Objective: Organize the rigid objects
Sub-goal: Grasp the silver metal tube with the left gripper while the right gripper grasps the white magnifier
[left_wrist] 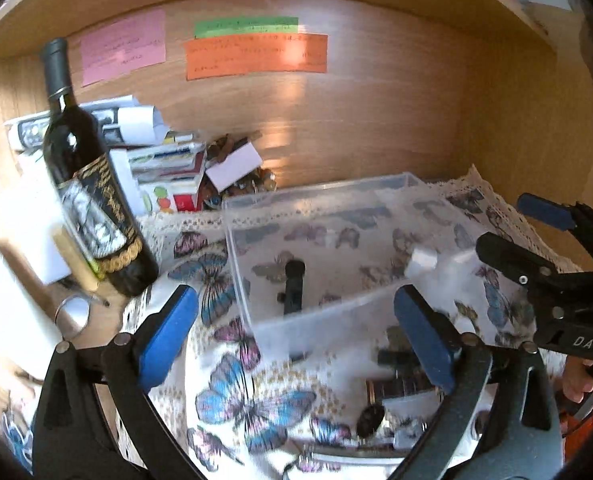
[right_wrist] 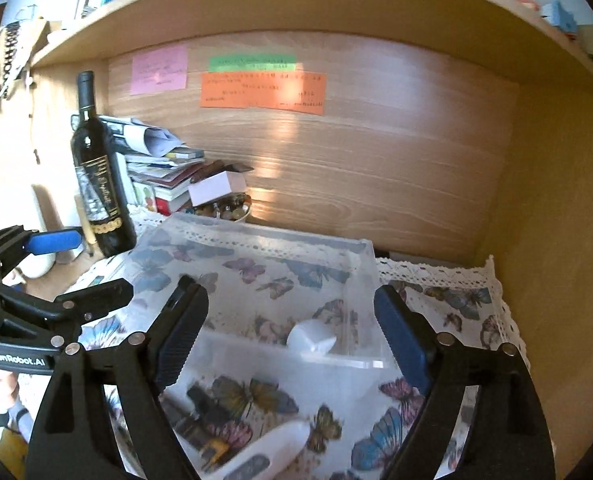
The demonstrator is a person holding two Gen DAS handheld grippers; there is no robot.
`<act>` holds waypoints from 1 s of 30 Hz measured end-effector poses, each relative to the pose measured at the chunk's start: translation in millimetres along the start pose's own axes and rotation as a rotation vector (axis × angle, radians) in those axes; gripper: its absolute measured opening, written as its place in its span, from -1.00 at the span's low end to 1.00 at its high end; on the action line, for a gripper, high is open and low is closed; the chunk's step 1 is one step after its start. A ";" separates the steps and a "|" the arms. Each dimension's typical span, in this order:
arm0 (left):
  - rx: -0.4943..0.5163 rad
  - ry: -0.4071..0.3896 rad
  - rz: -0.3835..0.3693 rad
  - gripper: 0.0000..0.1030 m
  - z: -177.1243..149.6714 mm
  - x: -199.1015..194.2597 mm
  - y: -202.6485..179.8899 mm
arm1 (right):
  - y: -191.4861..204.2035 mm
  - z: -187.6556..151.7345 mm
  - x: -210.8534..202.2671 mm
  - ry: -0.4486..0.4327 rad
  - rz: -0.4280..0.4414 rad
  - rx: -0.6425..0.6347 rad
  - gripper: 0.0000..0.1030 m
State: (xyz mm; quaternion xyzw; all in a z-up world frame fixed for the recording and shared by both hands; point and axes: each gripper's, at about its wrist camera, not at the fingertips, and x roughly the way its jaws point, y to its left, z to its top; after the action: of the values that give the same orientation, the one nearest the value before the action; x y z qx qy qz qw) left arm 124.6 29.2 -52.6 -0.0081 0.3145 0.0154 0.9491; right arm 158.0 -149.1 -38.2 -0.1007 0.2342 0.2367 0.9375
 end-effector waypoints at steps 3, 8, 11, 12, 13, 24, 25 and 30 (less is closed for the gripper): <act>0.003 0.020 -0.004 0.94 -16.6 -3.1 -3.2 | 4.2 -15.1 -10.6 0.003 -0.010 0.000 0.67; 0.005 0.077 -0.019 0.94 -50.3 -5.2 -14.7 | 11.0 -44.4 -18.4 0.052 0.009 0.013 0.69; 0.000 0.106 -0.038 0.94 -67.1 -4.8 -21.1 | 15.9 -60.9 -20.5 0.088 0.021 0.019 0.69; -0.003 0.118 -0.047 0.94 -72.7 -3.7 -23.4 | 17.7 -65.8 -21.6 0.098 0.026 0.019 0.69; -0.006 0.132 -0.043 0.95 -78.2 -1.2 -25.5 | 19.8 -70.2 -22.2 0.108 0.032 0.021 0.69; 0.004 0.157 0.022 0.95 -108.6 -2.8 -5.3 | 40.8 -104.5 -14.9 0.202 0.101 0.024 0.69; -0.007 0.161 0.024 0.95 -109.7 -4.3 -0.5 | 43.1 -106.2 -12.8 0.208 0.098 0.018 0.69; -0.052 0.183 0.037 0.95 -113.7 -13.9 14.7 | 42.8 -116.3 -6.1 0.235 0.071 0.018 0.65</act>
State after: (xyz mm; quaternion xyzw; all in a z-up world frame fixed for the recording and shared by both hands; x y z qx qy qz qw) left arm 45.0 40.7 -135.6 -0.0285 0.3996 0.0404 0.9154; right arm 86.7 -149.3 -139.7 -0.1109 0.3482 0.2544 0.8954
